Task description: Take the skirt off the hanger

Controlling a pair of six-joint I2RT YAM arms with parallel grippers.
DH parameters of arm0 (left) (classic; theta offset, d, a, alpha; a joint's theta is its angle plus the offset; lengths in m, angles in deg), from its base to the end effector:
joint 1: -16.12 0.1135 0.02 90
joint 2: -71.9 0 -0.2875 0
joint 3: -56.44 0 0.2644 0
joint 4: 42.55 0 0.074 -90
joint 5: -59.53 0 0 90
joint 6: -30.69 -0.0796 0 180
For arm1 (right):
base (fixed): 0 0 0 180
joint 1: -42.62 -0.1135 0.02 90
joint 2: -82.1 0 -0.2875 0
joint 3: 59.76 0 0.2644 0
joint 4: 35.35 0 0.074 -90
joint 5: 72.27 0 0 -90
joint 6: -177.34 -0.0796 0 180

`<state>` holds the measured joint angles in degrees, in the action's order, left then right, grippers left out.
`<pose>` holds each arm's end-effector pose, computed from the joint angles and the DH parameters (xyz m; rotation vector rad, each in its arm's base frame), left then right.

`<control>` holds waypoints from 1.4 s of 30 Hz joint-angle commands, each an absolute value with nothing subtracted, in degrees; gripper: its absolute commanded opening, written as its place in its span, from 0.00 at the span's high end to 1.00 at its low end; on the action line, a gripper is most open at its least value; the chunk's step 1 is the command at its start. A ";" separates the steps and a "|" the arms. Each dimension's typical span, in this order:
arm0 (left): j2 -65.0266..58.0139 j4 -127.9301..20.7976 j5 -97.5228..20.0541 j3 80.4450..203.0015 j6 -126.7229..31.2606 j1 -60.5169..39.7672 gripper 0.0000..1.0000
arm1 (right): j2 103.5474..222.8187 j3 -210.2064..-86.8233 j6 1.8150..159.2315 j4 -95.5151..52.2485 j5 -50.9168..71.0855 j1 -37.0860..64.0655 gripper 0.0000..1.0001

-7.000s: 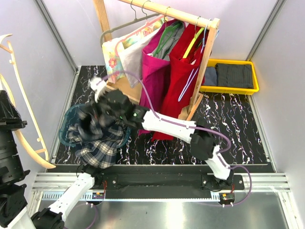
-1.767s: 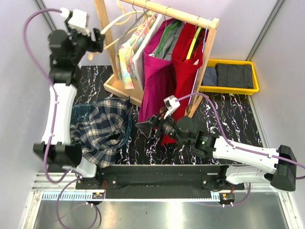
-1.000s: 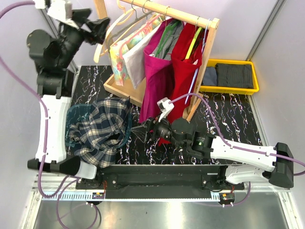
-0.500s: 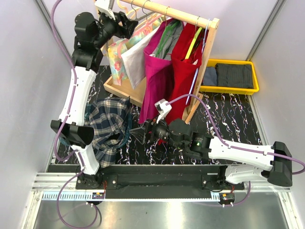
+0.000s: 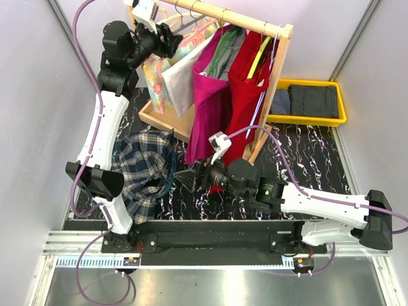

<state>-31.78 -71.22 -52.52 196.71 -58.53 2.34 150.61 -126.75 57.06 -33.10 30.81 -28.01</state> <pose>0.4267 -0.1354 0.5708 0.4783 1.3801 -0.4830 0.1265 0.3055 0.3640 -0.4289 1.7139 1.1400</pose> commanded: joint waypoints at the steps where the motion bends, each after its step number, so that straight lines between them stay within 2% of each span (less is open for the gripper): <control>1: -26.72 -70.79 -52.01 193.49 -63.35 2.24 0.39 | 148.55 -127.99 56.93 -34.71 33.11 -28.49 0.24; 7: -24.78 -74.29 -54.46 193.39 -65.20 3.12 0.41 | 148.81 -127.99 56.84 -34.88 33.11 -28.49 0.23; 18: -22.32 -83.25 -58.86 191.90 -65.81 3.47 0.54 | 148.11 -127.99 56.31 -34.18 33.72 -28.49 0.23; 27: -21.00 -86.60 -60.97 190.66 -66.61 3.73 0.60 | 148.55 -128.60 56.14 -34.09 33.54 -28.57 0.23; 31: -20.74 -87.84 -61.94 190.76 -66.08 3.73 0.66 | 148.28 -128.60 56.14 -33.74 33.55 -28.49 0.23; 32: -20.21 -88.01 -62.11 190.76 -65.38 3.73 0.72 | 148.28 -128.52 56.05 -33.74 33.55 -28.57 0.23; 36: -18.19 -88.63 -62.91 191.02 -63.62 3.73 0.78 | 148.81 -128.95 56.05 -33.74 33.28 -28.57 0.23; 39: -17.31 -89.15 -62.12 193.46 -61.95 3.73 0.78 | 149.25 -129.31 55.96 -33.83 32.93 -28.49 0.23; 41: -17.22 -89.77 -62.11 195.66 -60.38 3.73 0.74 | 149.34 -129.39 55.96 -33.74 32.75 -28.49 0.23; 42: -17.13 -89.86 -62.46 196.20 -59.76 3.73 0.58 | 149.25 -129.48 55.87 -33.74 32.75 -28.49 0.23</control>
